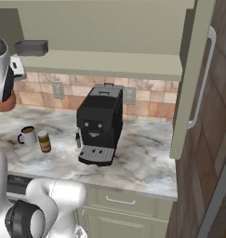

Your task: Pick the cinnamon and honey bottle from the cabinet and place them next to the mug.

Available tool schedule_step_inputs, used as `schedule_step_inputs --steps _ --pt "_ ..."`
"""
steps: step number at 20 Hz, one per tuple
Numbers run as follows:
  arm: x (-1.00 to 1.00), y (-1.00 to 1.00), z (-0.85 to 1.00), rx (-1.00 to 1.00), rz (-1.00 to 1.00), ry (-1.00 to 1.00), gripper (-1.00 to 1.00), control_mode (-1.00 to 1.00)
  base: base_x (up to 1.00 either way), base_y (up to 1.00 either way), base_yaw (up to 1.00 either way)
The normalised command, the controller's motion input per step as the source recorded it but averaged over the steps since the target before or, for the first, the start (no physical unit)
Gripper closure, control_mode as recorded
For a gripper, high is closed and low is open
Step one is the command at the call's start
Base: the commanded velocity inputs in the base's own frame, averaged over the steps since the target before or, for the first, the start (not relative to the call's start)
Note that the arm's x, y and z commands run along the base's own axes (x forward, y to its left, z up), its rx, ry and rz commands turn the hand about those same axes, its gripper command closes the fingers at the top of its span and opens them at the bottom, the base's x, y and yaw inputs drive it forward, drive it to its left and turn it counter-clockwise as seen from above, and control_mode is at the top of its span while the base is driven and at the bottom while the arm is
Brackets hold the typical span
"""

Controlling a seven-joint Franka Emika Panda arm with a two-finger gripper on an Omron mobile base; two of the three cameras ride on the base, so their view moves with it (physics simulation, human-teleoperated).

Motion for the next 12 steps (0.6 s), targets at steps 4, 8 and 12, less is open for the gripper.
schedule_step_inputs --steps 4,8,12 --pt "-0.04 0.39 -0.48 0.0 0.14 0.04 1.0 -1.0 0.0 0.0 0.0" --pt "0.0 0.25 -0.65 0.0 0.13 0.07 1.0 -1.0 0.0 0.0 0.0" --pt "0.0 0.19 -0.7 0.0 0.09 0.1 1.0 -1.0 0.0 0.0 0.0"
